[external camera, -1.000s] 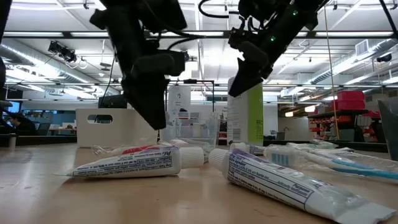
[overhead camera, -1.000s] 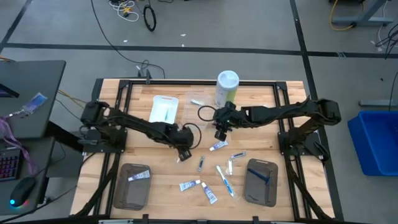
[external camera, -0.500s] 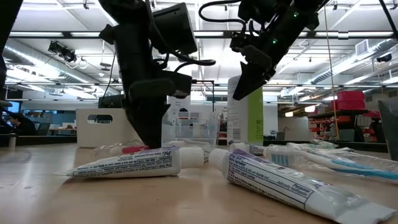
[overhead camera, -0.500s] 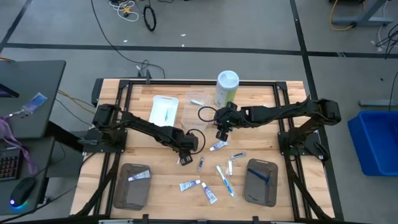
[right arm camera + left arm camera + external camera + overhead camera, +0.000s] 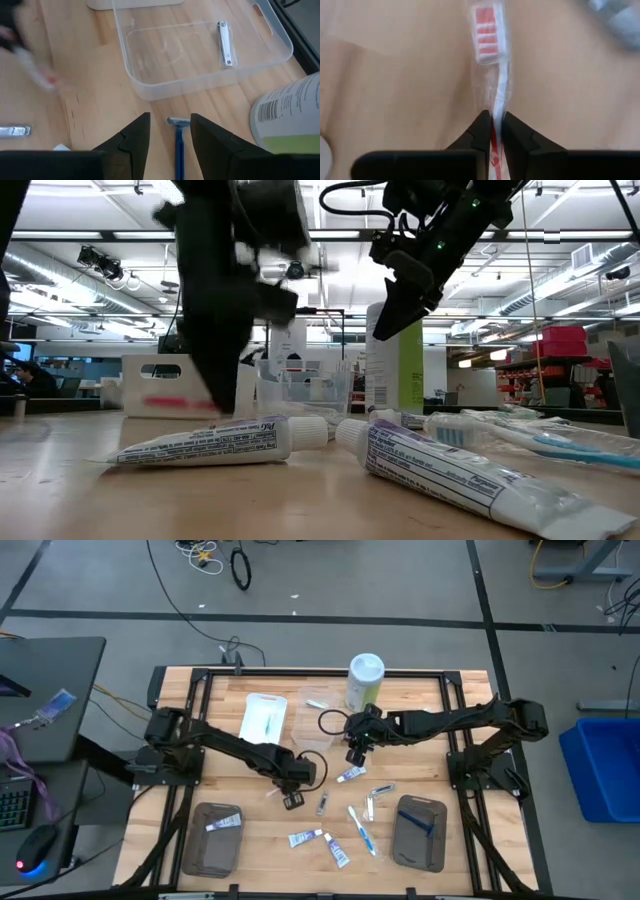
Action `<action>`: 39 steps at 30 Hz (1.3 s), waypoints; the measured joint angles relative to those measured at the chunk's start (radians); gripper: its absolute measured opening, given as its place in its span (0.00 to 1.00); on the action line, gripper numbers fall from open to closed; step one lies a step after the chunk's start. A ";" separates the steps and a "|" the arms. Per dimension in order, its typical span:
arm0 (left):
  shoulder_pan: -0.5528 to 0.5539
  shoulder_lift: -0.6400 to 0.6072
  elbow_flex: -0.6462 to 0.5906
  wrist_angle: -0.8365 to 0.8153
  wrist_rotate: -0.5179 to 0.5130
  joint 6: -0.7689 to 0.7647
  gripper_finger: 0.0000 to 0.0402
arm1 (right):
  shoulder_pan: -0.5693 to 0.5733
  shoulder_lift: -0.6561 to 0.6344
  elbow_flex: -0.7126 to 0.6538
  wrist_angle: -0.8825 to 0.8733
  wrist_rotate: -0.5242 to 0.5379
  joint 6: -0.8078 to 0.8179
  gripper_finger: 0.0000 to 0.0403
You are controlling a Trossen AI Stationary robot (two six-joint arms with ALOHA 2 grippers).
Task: Pick & Place Travel size toiletries
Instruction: Put the orange and white toothbrush into the white bin
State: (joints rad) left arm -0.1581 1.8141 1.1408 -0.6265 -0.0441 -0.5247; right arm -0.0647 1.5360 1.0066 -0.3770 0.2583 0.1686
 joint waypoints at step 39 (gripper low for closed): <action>0.509 -0.245 -0.216 -0.062 -0.377 -0.149 0.17 | 0.001 0.000 0.000 0.018 -0.008 0.009 0.36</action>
State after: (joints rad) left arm 0.3508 1.5691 0.9249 -0.6890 -0.4209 -0.6735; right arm -0.0639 1.5364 1.0061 -0.3591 0.2501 0.1773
